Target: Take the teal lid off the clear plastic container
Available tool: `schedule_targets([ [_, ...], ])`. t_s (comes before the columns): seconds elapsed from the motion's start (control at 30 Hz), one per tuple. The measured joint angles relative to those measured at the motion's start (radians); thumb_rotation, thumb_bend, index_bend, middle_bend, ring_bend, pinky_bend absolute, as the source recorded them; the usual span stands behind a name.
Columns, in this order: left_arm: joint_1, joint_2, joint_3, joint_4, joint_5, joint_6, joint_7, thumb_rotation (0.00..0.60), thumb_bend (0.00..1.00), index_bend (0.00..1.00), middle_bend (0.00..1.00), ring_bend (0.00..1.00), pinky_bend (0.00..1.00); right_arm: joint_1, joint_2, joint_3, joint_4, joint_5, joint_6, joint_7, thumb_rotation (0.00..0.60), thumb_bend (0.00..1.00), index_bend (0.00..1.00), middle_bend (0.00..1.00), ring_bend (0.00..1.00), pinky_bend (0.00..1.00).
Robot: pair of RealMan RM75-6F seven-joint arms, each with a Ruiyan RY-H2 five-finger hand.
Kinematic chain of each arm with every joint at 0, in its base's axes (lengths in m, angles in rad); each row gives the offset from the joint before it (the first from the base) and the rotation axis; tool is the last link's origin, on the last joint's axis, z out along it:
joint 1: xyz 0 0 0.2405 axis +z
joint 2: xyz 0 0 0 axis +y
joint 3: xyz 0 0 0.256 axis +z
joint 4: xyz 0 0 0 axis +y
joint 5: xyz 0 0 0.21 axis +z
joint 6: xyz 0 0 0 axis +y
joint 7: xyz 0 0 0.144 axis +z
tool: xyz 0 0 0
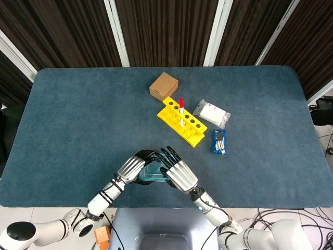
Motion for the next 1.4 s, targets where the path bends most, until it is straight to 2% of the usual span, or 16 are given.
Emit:
schedule_targets([
  [0.13, 0.001, 0.003, 0.002, -0.007, 0.002, 0.004, -0.001, 0.600, 0.35, 0.56, 0.52, 0.24, 0.30, -0.001, 0.000, -0.004, 0.011, -0.003, 0.010, 0.002, 0.600, 0.46, 0.76, 0.17, 0.00, 0.00],
  [0.2, 0.003, 0.005, 0.004, -0.013, 0.005, 0.009, -0.003, 0.600, 0.35, 0.52, 0.47, 0.24, 0.28, -0.001, 0.004, -0.006, 0.010, -0.005, 0.016, 0.011, 0.600, 0.47, 0.77, 0.17, 0.00, 0.00],
  [0.3, 0.007, 0.008, 0.006, -0.020, 0.010, 0.021, -0.012, 0.600, 0.35, 0.36, 0.31, 0.15, 0.19, -0.002, 0.013, -0.011, 0.006, -0.017, 0.036, 0.022, 0.600, 0.47, 0.79, 0.17, 0.00, 0.00],
  [0.37, 0.010, 0.010, 0.007, -0.024, 0.013, 0.029, -0.027, 0.600, 0.34, 0.20, 0.15, 0.05, 0.13, -0.003, 0.022, -0.014, 0.002, -0.027, 0.052, 0.026, 0.600, 0.48, 0.80, 0.17, 0.00, 0.00],
  [0.43, 0.012, 0.013, 0.006, -0.032, 0.015, 0.038, -0.047, 0.600, 0.33, 0.11, 0.05, 0.00, 0.10, -0.003, 0.033, -0.017, -0.006, -0.035, 0.064, 0.028, 0.600, 0.48, 0.80, 0.17, 0.00, 0.00],
  [0.53, 0.017, 0.019, -0.001, -0.038, 0.015, 0.057, -0.063, 0.600, 0.32, 0.01, 0.00, 0.00, 0.06, -0.004, 0.047, -0.020, -0.022, -0.045, 0.077, 0.026, 0.600, 0.48, 0.80, 0.17, 0.00, 0.00],
  [1.0, 0.038, 0.081, -0.030, -0.076, -0.021, 0.070, -0.035, 0.600, 0.31, 0.00, 0.00, 0.00, 0.03, -0.016, 0.138, -0.040, -0.134, -0.095, 0.131, -0.009, 0.600, 0.48, 0.80, 0.17, 0.00, 0.00],
  [1.23, 0.067, 0.172, -0.019, -0.132, -0.010, 0.111, -0.009, 0.600, 0.31, 0.00, 0.00, 0.00, 0.03, -0.047, 0.263, -0.062, -0.169, -0.128, 0.180, -0.045, 0.600, 0.48, 0.78, 0.17, 0.00, 0.00],
  [1.33, 0.092, 0.219, -0.006, -0.162, -0.002, 0.141, -0.007, 0.600, 0.31, 0.00, 0.00, 0.00, 0.03, -0.078, 0.318, -0.076, -0.150, -0.121, 0.191, -0.052, 0.600, 0.48, 0.74, 0.17, 0.00, 0.00],
  [1.4, 0.111, 0.240, 0.005, -0.173, 0.006, 0.162, -0.014, 0.600, 0.31, 0.00, 0.00, 0.00, 0.03, -0.093, 0.330, -0.083, -0.123, -0.105, 0.188, -0.044, 0.600, 0.48, 0.59, 0.16, 0.00, 0.00],
])
